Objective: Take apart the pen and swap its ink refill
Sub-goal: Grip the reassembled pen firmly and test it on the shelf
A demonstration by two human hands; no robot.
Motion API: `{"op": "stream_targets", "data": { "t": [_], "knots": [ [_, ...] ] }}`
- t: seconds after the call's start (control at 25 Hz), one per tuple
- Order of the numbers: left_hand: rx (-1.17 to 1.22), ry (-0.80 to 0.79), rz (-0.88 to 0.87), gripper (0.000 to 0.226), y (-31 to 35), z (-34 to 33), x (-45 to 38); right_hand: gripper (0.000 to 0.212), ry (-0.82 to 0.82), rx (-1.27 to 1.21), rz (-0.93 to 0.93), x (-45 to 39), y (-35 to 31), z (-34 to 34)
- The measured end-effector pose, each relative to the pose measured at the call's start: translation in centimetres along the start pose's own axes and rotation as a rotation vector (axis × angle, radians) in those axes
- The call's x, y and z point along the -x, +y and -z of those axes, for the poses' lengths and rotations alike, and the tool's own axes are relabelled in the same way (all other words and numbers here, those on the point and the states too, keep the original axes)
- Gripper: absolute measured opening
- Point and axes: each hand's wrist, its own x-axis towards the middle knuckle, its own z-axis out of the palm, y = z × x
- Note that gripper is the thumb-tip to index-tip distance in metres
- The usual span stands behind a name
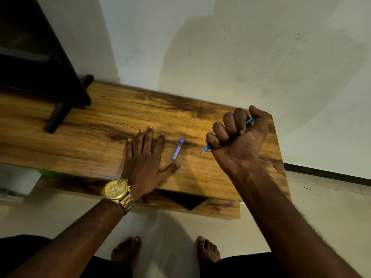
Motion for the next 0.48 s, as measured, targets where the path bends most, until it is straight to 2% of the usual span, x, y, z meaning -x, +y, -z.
{"op": "stream_targets", "data": {
  "t": [0.12,0.28,0.48],
  "knots": [
    [-0.016,-0.014,0.002,0.111,0.04,0.1,-0.03,0.062,0.016,-0.029,-0.008,-0.02,-0.03,-0.12],
    [-0.02,-0.008,0.005,0.11,0.11,0.09,-0.03,0.054,0.005,0.0,-0.005,0.0,-0.14,0.13],
    [-0.022,-0.016,0.002,0.11,0.02,0.02,-0.07,0.066,0.002,-0.041,-0.013,-0.18,0.19,0.29]
  ]
}}
